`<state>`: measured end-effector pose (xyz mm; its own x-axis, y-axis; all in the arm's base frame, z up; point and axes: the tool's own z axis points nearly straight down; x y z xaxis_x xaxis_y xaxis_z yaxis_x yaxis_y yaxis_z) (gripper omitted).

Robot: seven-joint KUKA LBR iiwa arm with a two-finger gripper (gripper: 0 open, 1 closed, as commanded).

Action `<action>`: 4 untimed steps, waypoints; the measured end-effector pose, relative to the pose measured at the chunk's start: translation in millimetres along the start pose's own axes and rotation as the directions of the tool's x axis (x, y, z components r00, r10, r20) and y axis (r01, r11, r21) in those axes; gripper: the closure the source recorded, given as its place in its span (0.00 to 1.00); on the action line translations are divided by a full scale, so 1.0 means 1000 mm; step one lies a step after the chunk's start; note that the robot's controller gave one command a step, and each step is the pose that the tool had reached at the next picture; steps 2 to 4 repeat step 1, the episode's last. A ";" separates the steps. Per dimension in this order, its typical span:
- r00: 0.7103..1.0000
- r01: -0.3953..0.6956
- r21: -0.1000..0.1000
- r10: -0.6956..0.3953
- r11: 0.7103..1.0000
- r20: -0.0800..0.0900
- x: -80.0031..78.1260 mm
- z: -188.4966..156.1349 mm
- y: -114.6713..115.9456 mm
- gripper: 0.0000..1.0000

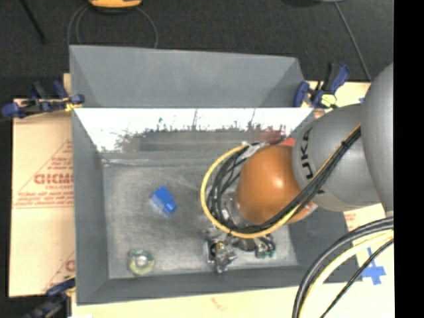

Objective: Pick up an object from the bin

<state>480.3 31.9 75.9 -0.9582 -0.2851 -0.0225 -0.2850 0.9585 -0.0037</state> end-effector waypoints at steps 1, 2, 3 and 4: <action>0.984 0.179 -0.001 -0.179 0.984 -0.012 -0.003 -0.178 -0.055 1.00; 0.984 0.179 -0.001 -0.179 0.984 -0.012 -0.003 -0.178 -0.055 1.00; 0.984 0.179 -0.001 -0.179 0.984 -0.012 -0.003 -0.178 -0.055 1.00; 0.984 0.179 -0.001 -0.179 0.984 -0.012 -0.003 -0.178 -0.055 1.00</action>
Offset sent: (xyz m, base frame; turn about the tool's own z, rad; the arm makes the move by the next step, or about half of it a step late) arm 0.0121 -0.0497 0.1729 -0.1839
